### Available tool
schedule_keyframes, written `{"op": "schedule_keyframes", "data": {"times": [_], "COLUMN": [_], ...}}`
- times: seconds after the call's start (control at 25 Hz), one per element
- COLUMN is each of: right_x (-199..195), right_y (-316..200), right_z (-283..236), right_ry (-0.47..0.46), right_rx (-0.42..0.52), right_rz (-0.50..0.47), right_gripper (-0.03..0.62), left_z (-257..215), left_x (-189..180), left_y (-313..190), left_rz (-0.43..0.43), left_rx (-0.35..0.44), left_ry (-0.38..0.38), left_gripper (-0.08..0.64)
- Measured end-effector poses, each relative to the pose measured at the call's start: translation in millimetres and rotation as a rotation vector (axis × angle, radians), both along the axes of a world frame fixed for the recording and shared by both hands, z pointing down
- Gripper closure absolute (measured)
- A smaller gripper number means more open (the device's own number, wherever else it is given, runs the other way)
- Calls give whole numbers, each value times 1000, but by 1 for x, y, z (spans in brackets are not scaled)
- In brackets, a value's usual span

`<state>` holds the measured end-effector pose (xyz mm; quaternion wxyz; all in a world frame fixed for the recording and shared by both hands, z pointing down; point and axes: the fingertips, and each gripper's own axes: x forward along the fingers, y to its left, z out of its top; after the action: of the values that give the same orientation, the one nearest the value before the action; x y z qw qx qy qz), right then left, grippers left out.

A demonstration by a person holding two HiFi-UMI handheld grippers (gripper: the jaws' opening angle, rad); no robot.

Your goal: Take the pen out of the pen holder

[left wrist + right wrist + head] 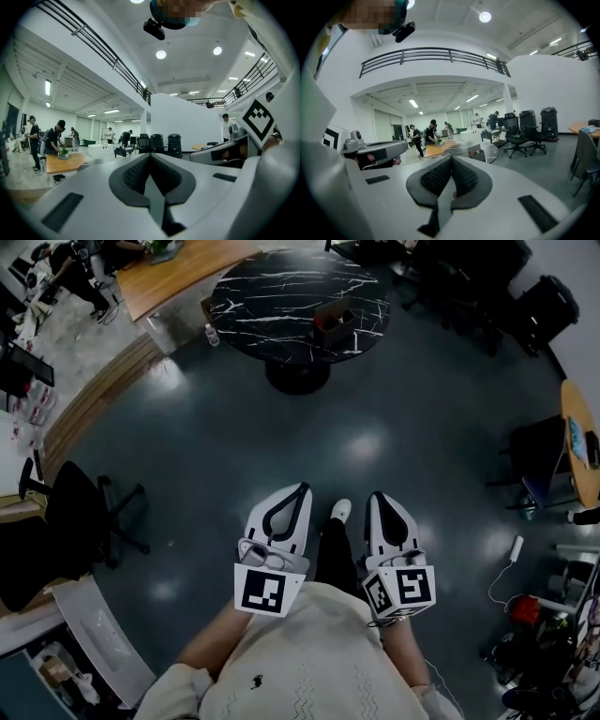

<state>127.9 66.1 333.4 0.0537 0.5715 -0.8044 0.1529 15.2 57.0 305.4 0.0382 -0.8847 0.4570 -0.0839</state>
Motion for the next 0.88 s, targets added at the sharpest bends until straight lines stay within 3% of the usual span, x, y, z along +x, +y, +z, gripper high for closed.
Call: {"op": "schedule_keyframes", "data": {"times": [0.16,0.28,0.36,0.56,0.8,0.88], "right_x": [23,42,55,85,97,98], "right_y": [-54,-98,-129,-183,-229,-242], "right_z": [8,8,3,-2,0,2], "right_ry": [24,43,42,39,43,45], "right_rx": [3,2,7,6,4,2], "right_rz": [-59,-137,-187,-267,-336,-348], "right_gripper": [574,574,574,574,574,574], "left_z": [2,-8,-15,-19,-19,-15], "left_x": [21,43,58,84,89,89], "left_y": [-52,-95,-120,-165,-198,-207], "left_rz": [-74,-215,-262,-360,-461,-466], "left_rx": [3,-19,-21,-6,4,0], "left_ry": [-8,203,250,262,262,229], "left_gripper": [548,548,548,548,548,548]}}
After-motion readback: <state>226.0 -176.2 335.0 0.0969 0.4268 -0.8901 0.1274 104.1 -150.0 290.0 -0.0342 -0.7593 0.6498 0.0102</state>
